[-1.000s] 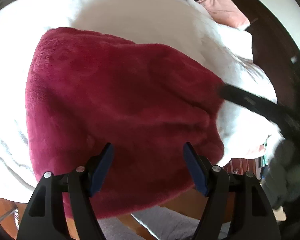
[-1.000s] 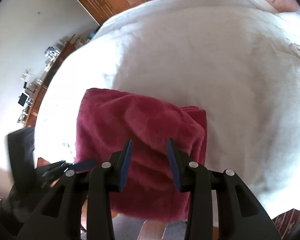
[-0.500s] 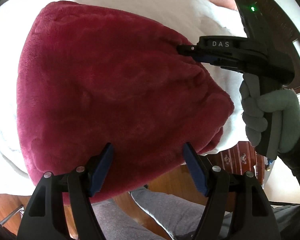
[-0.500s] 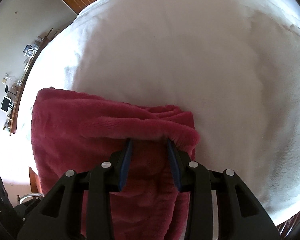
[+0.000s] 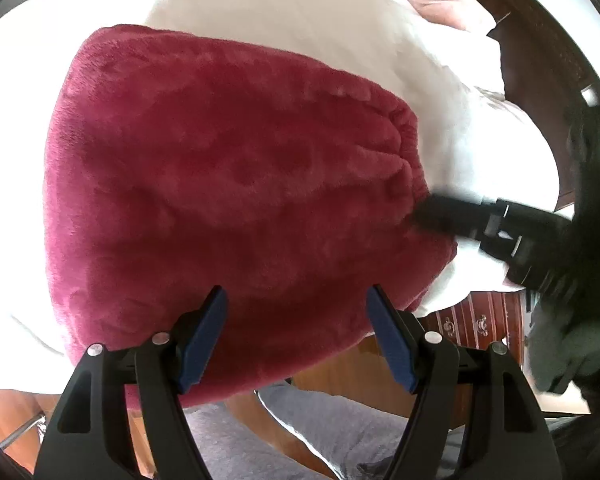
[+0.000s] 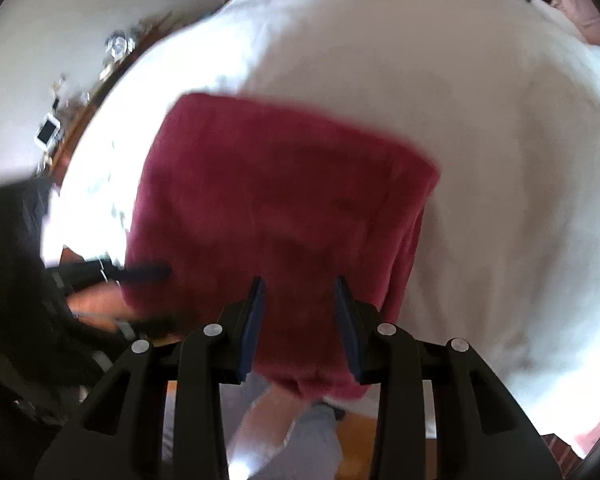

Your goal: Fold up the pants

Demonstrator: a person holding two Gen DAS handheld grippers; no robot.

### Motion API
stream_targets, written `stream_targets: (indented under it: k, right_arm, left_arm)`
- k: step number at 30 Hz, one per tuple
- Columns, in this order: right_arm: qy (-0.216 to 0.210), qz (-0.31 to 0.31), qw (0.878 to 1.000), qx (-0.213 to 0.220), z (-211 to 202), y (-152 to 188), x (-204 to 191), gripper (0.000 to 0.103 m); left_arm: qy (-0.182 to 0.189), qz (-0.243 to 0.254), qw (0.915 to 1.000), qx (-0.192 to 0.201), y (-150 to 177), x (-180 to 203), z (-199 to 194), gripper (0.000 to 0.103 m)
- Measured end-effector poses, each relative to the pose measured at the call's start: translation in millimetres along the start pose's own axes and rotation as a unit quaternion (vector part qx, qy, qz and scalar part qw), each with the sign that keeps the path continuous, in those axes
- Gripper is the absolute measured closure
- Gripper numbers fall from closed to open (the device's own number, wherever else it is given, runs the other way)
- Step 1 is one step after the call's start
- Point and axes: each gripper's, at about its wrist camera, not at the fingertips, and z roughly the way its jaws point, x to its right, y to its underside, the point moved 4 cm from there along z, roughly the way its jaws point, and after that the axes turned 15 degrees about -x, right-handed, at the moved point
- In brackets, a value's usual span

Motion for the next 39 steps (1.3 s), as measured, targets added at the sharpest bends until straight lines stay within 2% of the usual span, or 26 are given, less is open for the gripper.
stream_targets:
  k: [4,7,12,19,22,23,24,28,32,39]
  right_arm:
    - [0.024,0.008,1.0,-0.019,25.0,12.8,13.0,0.067]
    - [0.033,0.014,0.999,-0.026,44.6,7.2,18.2,0.07]
    - [0.028,0.027,0.999,-0.036,70.2,1.7,26.5,0.071]
    - [0.022,0.022,0.999,-0.035,63.8,-2.7,26.9,0.07]
    - [0.014,0.015,1.0,-0.003,38.3,-7.5,14.1,0.063]
    - [0.017,0.014,1.0,0.017,27.8,-12.8,10.4,0.055]
    - [0.019,0.014,0.999,0.027,22.5,-16.6,9.9,0.053]
    - [0.018,0.025,0.998,0.053,14.0,-46.1,14.6,0.052]
    - [0.024,0.042,0.998,0.037,23.3,-79.0,30.9,0.053]
    - [0.022,0.069,0.997,0.005,55.2,-95.4,55.5,0.054]
  left_arm:
    - [-0.013,-0.008,0.9999,0.001,3.0,-6.5,-1.0,0.032]
    - [-0.02,-0.016,0.9997,0.0,6.6,-7.8,1.5,0.032]
    - [-0.028,-0.021,0.9994,0.002,12.4,-6.1,-0.1,0.032]
    - [-0.055,-0.03,0.9979,0.02,14.1,-2.0,-11.0,0.032]
    - [-0.068,-0.032,0.9968,0.026,15.3,-2.4,-16.0,0.032]
    - [-0.071,-0.033,0.9966,0.027,15.7,-2.8,-17.0,0.032]
    - [-0.072,-0.034,0.9964,0.027,16.3,-3.7,-17.7,0.032]
    - [-0.082,-0.041,0.9956,0.02,18.3,-9.8,-16.3,0.032]
    - [-0.085,-0.048,0.9952,0.01,16.5,-18.4,-10.0,0.032]
    - [-0.075,-0.04,0.9964,-0.003,5.4,-21.5,-2.1,0.032]
